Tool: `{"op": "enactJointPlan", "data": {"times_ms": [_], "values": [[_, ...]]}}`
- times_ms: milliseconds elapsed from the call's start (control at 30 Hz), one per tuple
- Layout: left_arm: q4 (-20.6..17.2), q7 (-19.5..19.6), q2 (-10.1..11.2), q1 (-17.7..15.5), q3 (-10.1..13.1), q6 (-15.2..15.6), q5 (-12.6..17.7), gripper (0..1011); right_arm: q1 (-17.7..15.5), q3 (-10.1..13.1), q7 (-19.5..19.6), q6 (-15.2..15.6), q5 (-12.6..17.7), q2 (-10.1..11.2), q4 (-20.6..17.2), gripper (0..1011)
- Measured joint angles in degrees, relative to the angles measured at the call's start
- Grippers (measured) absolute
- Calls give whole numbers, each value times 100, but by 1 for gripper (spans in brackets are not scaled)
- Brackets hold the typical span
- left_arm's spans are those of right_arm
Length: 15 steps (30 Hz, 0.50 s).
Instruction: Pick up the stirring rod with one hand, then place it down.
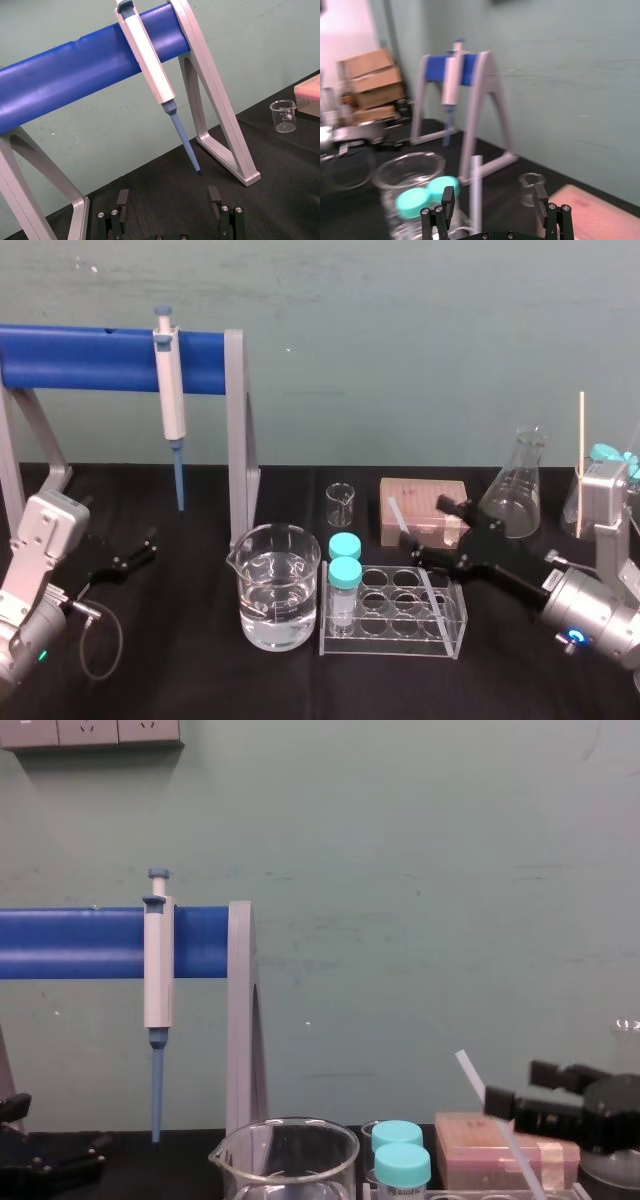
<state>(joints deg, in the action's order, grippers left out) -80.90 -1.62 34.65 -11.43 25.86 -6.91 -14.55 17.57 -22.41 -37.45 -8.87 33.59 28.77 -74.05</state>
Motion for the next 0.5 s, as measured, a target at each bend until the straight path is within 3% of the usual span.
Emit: {"op": "enactJointPlan", "data": {"times_ms": [167, 200, 267, 300, 433, 500], "values": [[0, 0, 0, 0, 0, 0, 0, 1000, -197, 326, 990, 108, -208, -133, -218, 1003], [0, 0, 0, 0, 0, 0, 0, 1000, -271, 444, 1510, 164, -360, -212, -267, 1003], [0, 0, 0, 0, 0, 0, 0, 1000, -330, 558, 2049, 263, -528, -316, -282, 1003], [0, 0, 0, 0, 0, 0, 0, 1000, -360, 644, 2493, 394, -658, -403, -278, 1003], [0, 0, 0, 0, 0, 0, 0, 1000, -381, 780, 3375, 831, -946, -592, -154, 1003], [0, 0, 0, 0, 0, 0, 0, 1000, -378, 815, 3613, 1032, -1038, -657, -69, 1003]]}}
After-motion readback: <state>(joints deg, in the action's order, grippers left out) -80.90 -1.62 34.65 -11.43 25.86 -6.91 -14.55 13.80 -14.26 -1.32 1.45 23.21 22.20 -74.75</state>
